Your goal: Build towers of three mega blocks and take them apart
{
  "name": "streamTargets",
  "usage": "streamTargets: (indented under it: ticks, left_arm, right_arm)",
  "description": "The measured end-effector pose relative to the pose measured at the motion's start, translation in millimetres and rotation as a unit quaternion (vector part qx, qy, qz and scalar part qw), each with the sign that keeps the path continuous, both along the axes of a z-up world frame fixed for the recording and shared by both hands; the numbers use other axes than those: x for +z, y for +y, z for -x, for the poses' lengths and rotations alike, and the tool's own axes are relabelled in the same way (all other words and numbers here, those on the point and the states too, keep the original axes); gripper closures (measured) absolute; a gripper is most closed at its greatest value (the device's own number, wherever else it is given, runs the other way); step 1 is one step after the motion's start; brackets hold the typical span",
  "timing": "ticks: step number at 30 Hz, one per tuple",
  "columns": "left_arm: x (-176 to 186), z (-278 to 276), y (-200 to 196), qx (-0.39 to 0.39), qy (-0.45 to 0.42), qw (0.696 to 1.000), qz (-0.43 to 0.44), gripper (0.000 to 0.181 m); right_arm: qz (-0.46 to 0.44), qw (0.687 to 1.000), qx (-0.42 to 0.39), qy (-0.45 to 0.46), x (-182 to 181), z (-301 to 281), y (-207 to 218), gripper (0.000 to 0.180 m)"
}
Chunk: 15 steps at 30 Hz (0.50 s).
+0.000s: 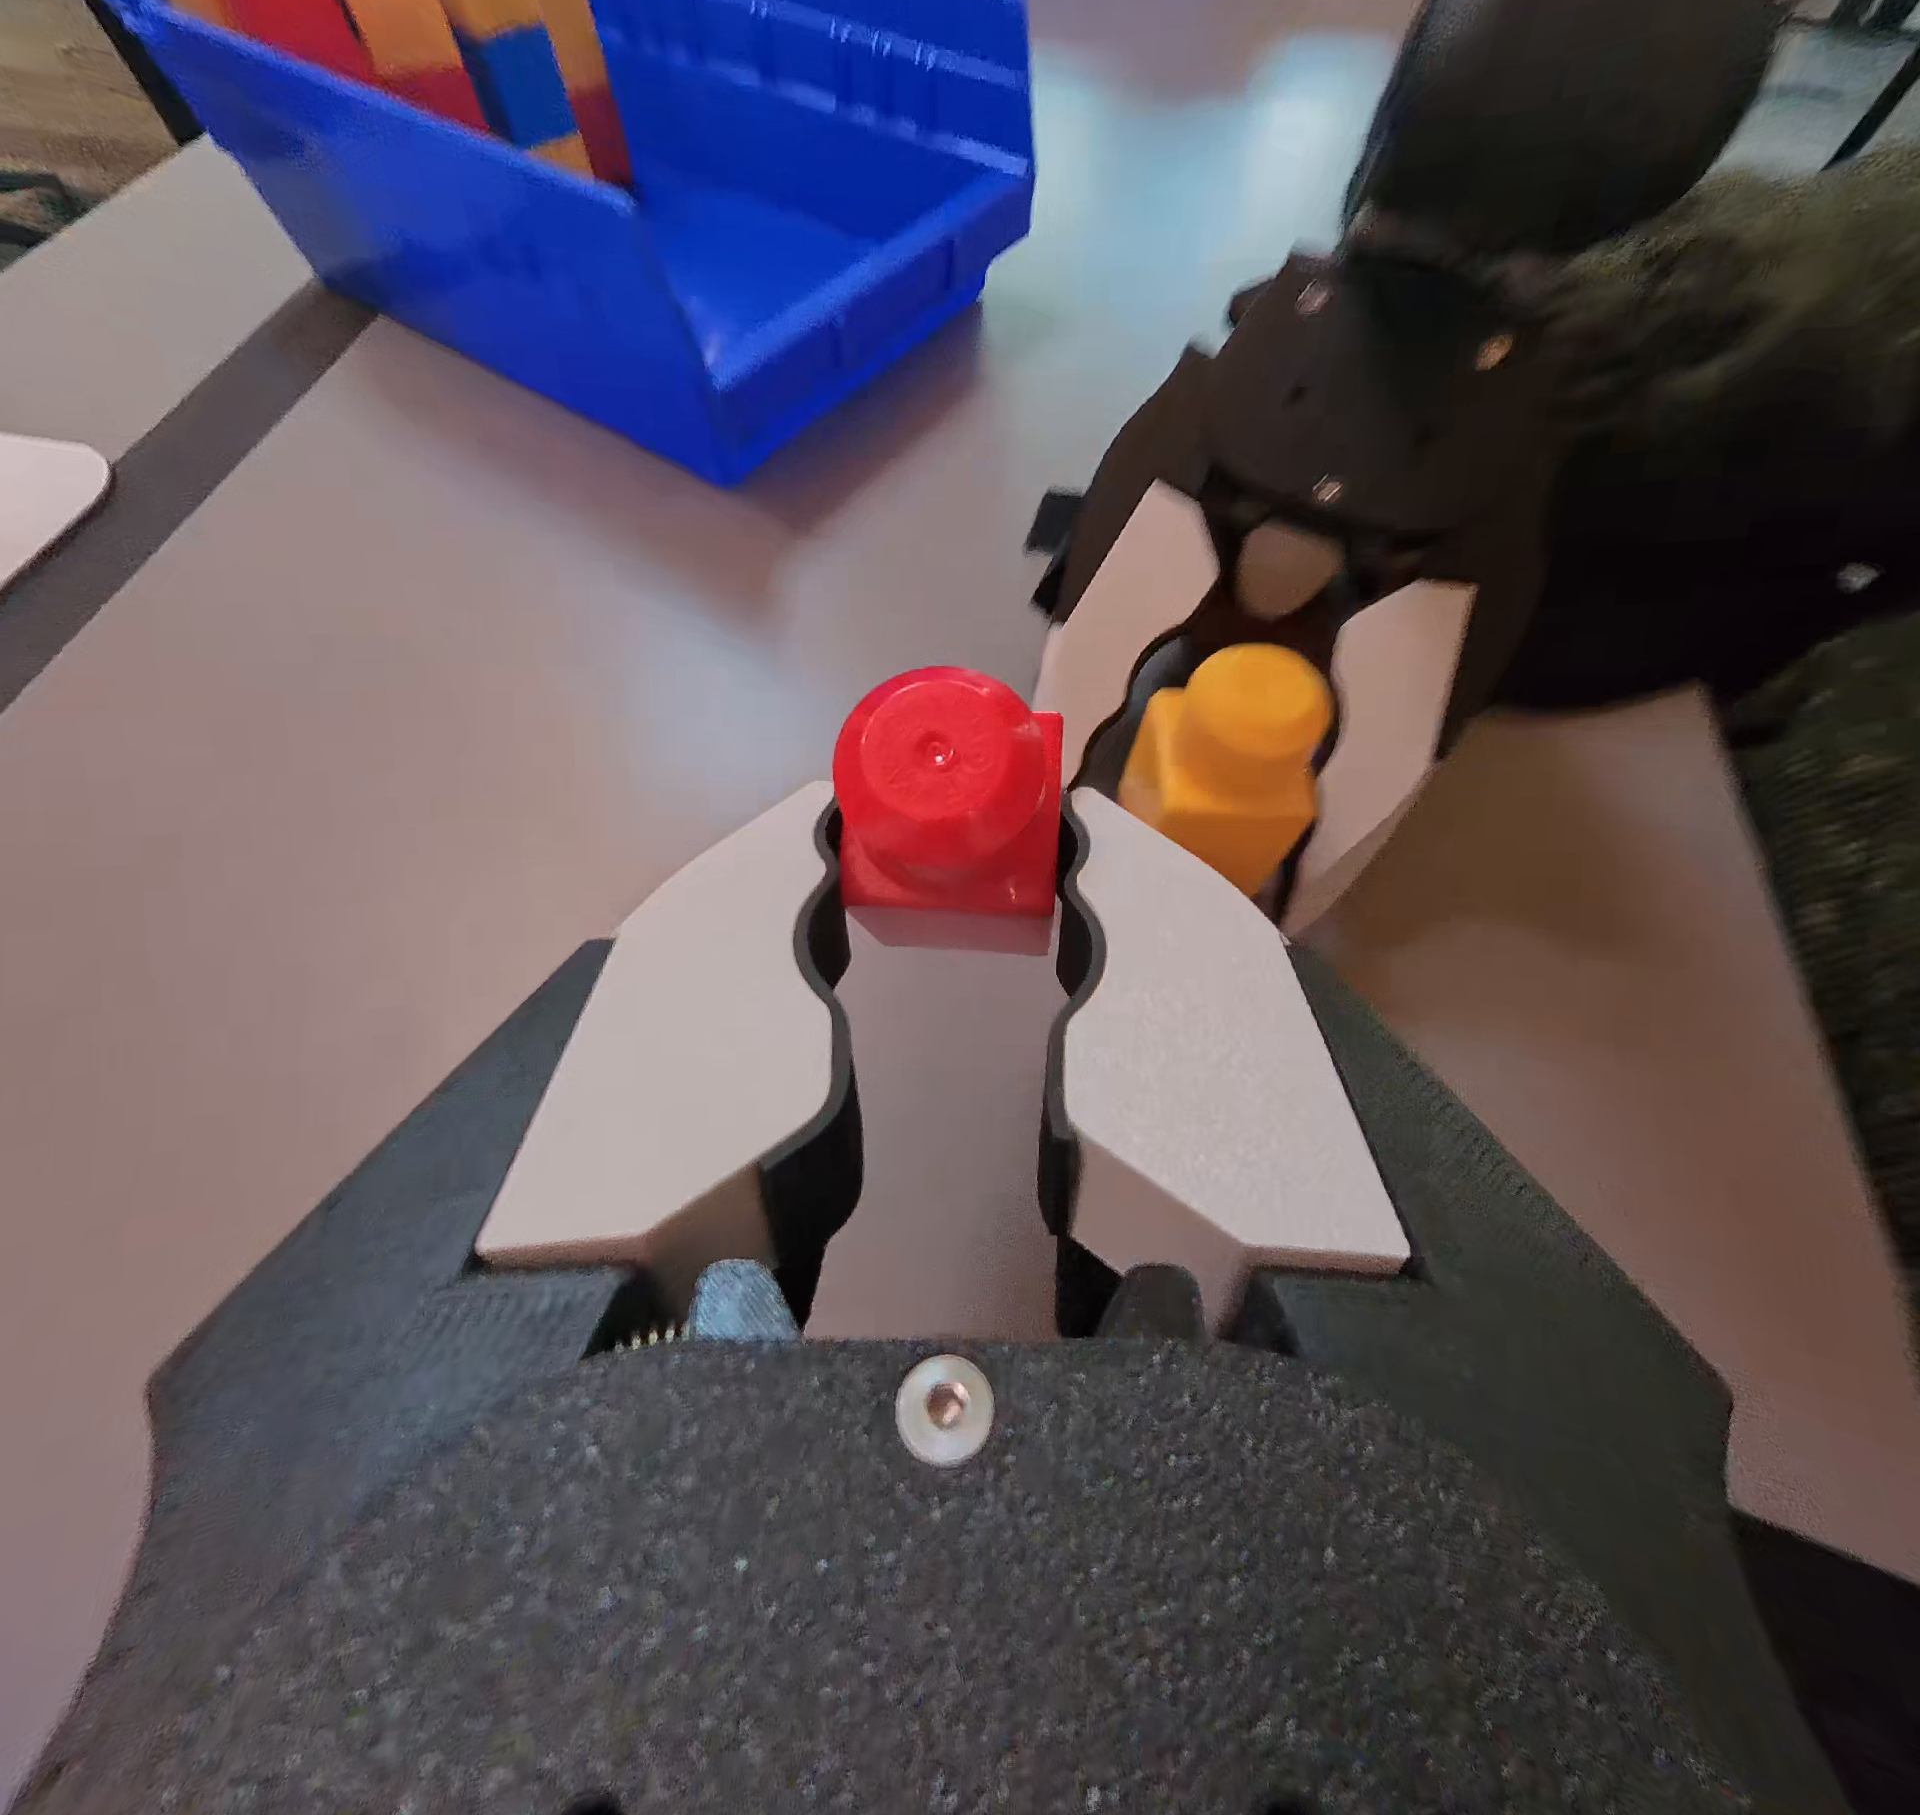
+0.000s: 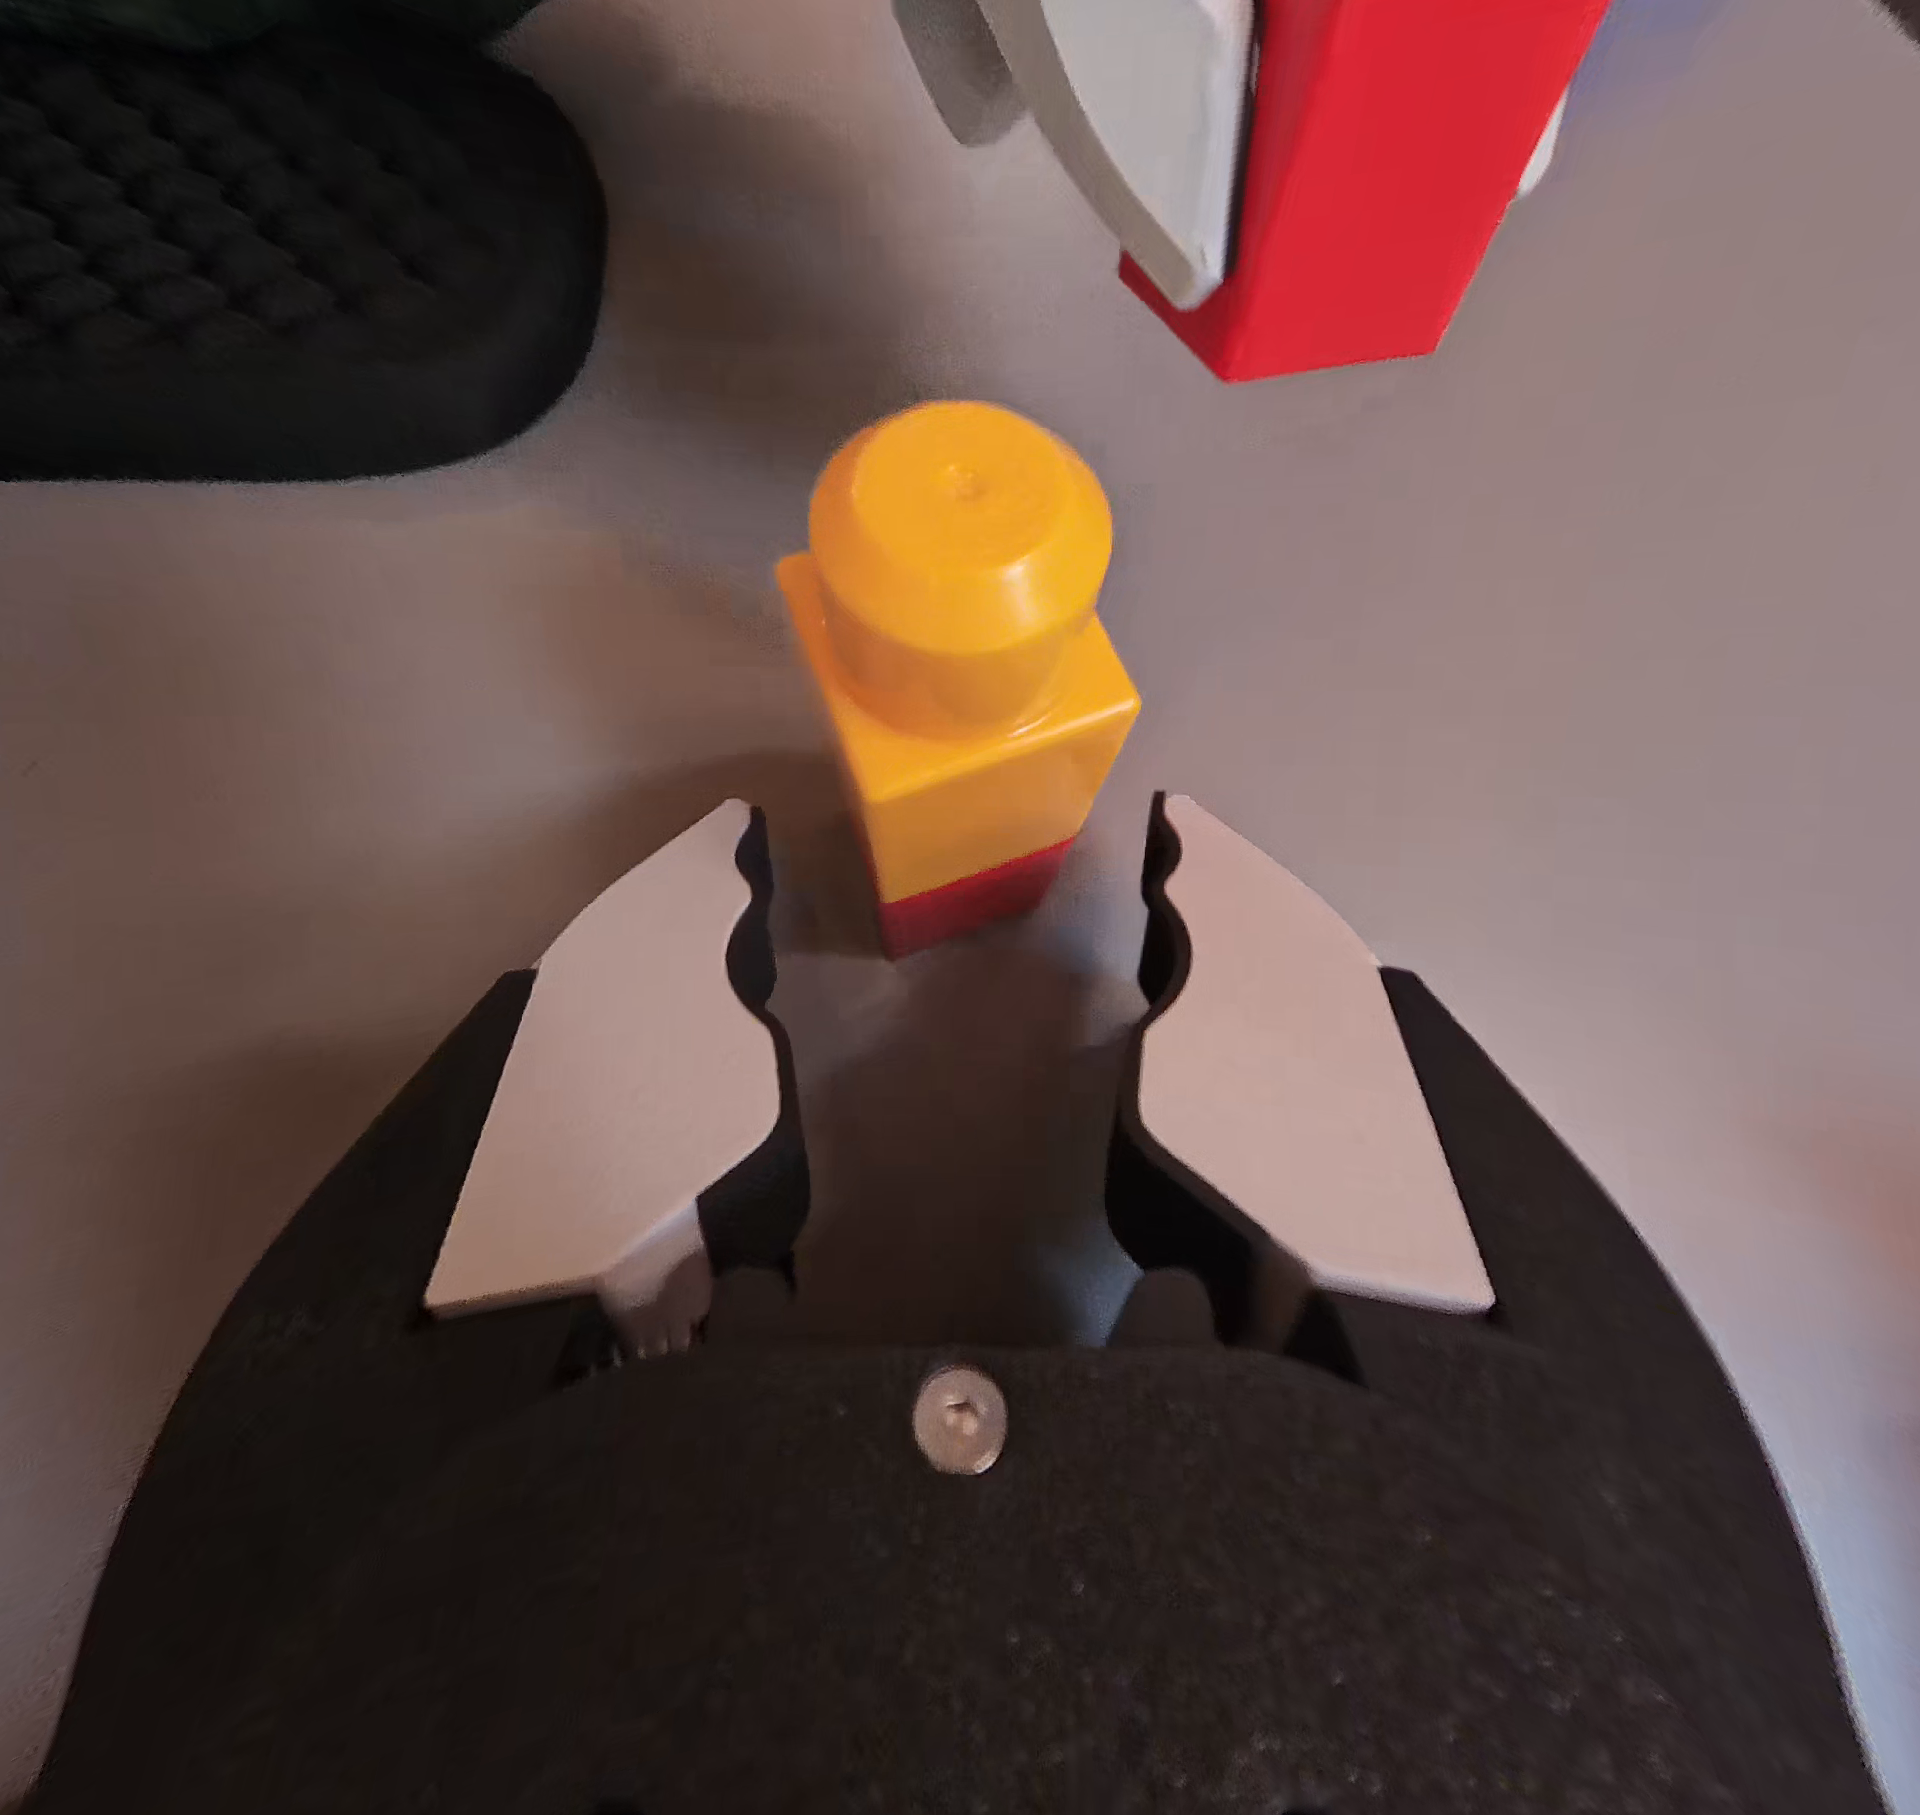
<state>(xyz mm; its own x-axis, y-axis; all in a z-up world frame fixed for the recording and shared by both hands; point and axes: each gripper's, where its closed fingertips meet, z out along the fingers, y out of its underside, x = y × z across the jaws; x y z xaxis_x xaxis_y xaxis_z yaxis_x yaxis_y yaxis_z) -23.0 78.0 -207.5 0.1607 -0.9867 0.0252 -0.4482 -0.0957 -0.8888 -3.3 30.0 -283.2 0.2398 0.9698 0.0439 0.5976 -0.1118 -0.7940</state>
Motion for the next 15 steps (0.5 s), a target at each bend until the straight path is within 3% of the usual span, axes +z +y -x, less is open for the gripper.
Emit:
streamTargets:
  ticks: [3, 8, 15]
  left_arm:
    - [29, -6, -20, -0.007, -0.034, 0.999, 0.02, 0.144]
    - [42, -19, -48, -0.014, -0.016, 1.0, 0.01, 0.144]
    - [10, -28, -61, -0.044, 0.066, 0.996, -0.026, 0.144]
  right_arm:
    - [-0.021, 0.999, 0.024, 0.024, 9, 5, -3, 0.142]
    - [-0.006, 1.0, 0.011, 0.018, 13, 6, -4, 0.142]
    - [-0.005, 1.0, 0.003, -0.005, 12, 9, -8, 0.142]
